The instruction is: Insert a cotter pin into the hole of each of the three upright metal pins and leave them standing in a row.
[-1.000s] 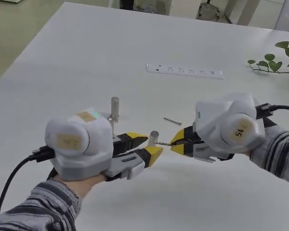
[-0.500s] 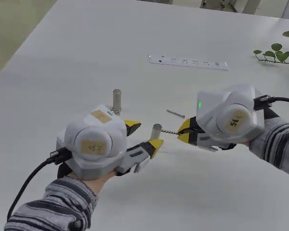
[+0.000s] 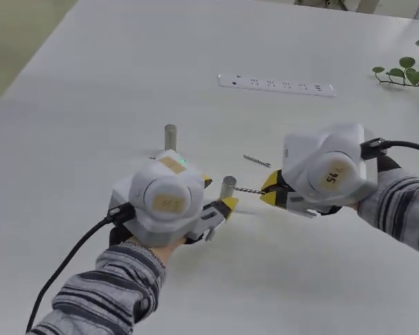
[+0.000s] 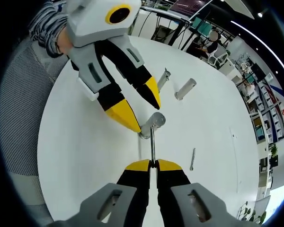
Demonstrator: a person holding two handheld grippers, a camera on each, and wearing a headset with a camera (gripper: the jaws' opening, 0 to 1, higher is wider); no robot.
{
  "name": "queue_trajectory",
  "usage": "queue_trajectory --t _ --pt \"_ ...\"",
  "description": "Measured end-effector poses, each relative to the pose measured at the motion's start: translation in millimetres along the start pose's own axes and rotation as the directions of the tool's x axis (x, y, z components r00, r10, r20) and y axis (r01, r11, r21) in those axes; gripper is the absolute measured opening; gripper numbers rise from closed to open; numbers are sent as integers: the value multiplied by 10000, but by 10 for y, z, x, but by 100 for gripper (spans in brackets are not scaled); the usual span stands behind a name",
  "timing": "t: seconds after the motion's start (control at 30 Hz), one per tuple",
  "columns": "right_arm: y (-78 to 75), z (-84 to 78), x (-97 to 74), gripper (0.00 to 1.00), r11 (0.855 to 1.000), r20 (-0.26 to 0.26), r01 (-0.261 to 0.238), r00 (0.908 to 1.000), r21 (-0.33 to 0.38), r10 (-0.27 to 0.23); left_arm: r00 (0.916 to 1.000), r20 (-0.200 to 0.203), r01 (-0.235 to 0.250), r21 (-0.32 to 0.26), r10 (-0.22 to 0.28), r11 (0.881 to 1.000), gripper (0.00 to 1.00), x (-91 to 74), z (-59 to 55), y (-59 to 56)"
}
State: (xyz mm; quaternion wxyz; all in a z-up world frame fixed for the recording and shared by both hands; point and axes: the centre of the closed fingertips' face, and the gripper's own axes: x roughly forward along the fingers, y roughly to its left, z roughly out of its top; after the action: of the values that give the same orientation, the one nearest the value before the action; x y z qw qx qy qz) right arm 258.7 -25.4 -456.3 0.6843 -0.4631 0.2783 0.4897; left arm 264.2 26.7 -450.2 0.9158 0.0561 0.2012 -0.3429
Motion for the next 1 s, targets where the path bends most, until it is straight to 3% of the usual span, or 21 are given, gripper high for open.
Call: queue_trajectory --t 0.43,0.67,1.0 --pt "-55 -6 -20 0 9999 -20 88 10000 68 -88 9997 -6 -251 -801 251 9965 20 104 -26 53" --pt "-29 -2 -31 0 9999 52 -27 10000 113 27 10000 23 12 -1005 -10 9949 17 129 -41 -2" --pt "-25 25 -50 0 9997 100 -89 9999 244 87 9999 -131 96 -767 -106 9970 13 162 -71 -35"
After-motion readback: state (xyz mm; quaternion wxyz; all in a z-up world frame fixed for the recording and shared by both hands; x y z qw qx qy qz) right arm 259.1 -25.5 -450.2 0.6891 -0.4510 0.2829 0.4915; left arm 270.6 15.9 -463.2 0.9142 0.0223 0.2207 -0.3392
